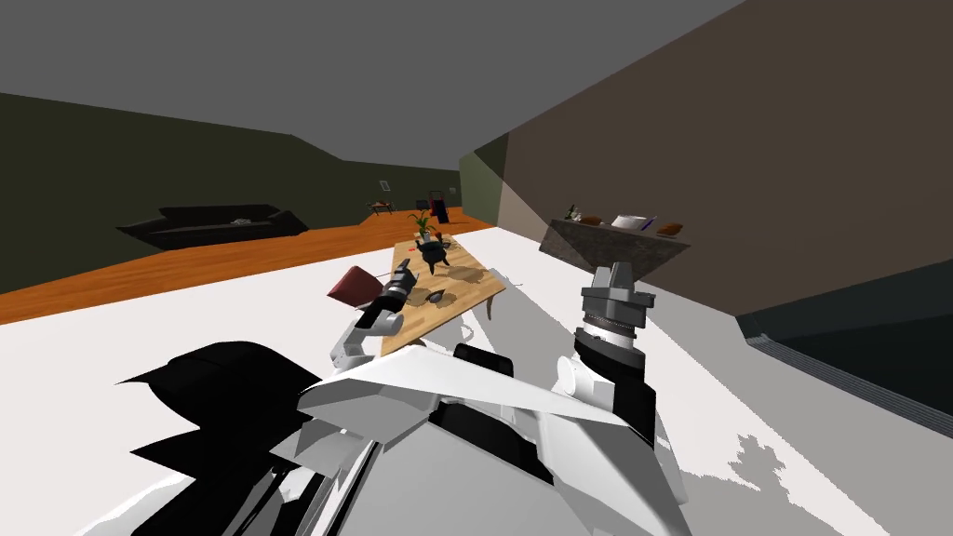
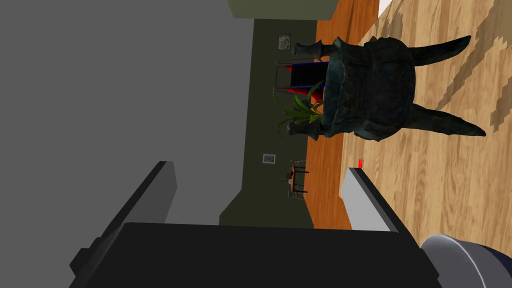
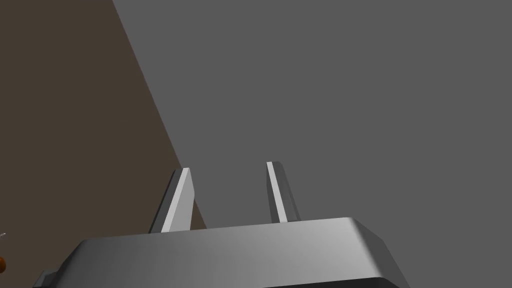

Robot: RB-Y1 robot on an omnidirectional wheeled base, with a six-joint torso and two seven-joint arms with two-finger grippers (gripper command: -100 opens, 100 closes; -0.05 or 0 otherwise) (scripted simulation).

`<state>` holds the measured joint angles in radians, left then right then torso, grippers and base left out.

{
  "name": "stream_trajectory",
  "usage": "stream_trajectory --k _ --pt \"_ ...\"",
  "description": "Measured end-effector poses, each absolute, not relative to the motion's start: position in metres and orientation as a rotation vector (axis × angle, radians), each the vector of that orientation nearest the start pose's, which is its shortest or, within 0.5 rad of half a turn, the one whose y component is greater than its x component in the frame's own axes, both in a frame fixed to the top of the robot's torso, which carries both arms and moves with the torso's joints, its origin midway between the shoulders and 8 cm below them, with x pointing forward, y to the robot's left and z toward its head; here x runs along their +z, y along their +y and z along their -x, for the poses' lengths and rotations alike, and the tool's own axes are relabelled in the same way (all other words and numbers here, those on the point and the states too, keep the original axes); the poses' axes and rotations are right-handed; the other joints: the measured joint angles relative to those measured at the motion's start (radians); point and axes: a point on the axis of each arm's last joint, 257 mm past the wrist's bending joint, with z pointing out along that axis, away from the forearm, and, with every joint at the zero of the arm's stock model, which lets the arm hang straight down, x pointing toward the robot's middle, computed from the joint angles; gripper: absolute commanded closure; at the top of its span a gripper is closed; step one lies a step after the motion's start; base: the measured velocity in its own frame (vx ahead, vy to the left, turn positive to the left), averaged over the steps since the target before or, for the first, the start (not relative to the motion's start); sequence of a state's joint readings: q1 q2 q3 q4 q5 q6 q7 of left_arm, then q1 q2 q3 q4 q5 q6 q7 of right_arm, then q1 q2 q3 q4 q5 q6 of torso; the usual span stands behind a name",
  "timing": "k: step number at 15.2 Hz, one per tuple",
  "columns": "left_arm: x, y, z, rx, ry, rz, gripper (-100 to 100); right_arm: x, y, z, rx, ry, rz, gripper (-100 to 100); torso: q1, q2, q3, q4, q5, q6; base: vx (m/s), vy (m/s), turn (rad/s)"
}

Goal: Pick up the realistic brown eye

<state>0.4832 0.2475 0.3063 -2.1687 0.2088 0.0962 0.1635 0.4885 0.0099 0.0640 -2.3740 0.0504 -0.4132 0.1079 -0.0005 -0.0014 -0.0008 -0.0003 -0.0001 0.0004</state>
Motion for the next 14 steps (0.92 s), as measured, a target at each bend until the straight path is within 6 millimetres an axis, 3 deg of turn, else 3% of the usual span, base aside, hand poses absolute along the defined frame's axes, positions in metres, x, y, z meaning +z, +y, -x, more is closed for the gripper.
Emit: stream_trajectory --k 8,14 --pt "-0.160 0.486 -0.373 -0.910 0.942 1.431 -100 0.053 -0.252 -0.342 1.239 0.645 -0.587 0 0.000 0.000 0.000 0.000 0.000 0.000 0.024 -0.002 -0.152" --pt "-0.200 0.524 -0.350 -0.810 0.917 1.602 -100 0.053 -0.252 -0.342 1.239 0.645 -0.587 0 0.000 -0.001 0.000 0.000 0.000 -0.001 0.023 0.000 -0.126"
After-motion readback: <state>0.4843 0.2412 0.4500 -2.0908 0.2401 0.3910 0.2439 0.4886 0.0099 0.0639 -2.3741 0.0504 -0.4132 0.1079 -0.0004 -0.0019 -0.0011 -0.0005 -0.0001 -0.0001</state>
